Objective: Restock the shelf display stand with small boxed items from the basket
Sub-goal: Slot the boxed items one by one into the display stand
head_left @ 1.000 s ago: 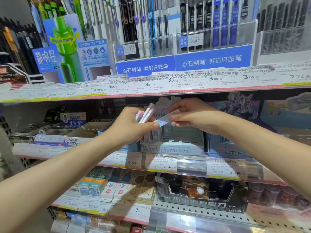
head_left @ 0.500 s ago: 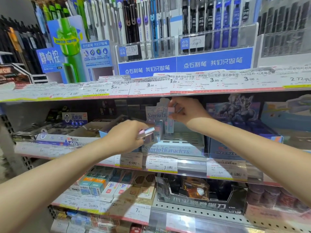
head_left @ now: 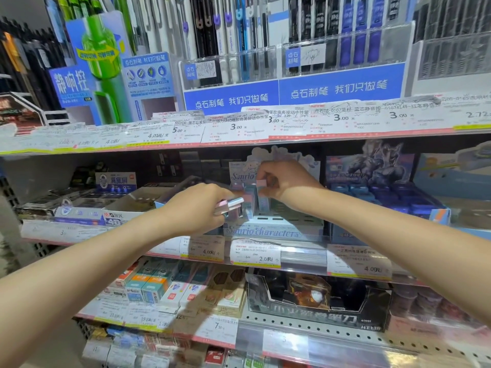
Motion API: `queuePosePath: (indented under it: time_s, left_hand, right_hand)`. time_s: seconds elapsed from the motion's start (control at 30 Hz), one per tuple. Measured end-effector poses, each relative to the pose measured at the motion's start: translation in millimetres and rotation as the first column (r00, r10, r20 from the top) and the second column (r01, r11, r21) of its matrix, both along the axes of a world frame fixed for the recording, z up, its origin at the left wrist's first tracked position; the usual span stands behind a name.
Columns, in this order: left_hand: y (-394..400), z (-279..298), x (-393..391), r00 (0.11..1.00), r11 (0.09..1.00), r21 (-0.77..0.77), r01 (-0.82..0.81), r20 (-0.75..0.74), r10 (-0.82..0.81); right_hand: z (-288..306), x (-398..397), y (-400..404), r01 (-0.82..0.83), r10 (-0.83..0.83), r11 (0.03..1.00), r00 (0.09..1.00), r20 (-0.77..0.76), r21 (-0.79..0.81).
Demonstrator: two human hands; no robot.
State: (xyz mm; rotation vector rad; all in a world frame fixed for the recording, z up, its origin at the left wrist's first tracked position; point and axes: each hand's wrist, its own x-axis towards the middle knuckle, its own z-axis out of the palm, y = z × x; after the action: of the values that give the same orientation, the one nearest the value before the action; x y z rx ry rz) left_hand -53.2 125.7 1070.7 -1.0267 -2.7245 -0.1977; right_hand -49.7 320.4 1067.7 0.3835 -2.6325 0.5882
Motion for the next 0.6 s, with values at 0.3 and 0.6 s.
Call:
queuePosePath:
  time_s: [0.3, 0.6]
  left_hand:
    - [0.0, 0.3, 1.9, 0.999, 1.000, 0.003, 0.001, 0.039, -0.001]
    - [-0.4, 1.2, 2.2, 0.999, 0.993, 0.118, -0.031, -0.027, 0.034]
  right_hand:
    - [2.5, 10.7, -1.3, 0.120, -0.105, 0.964, 0.992, -0.073, 0.239]
    - [12.0, 13.7, 1.3, 0.039, -0.074, 0.982, 0.980, 0.184, 0.187]
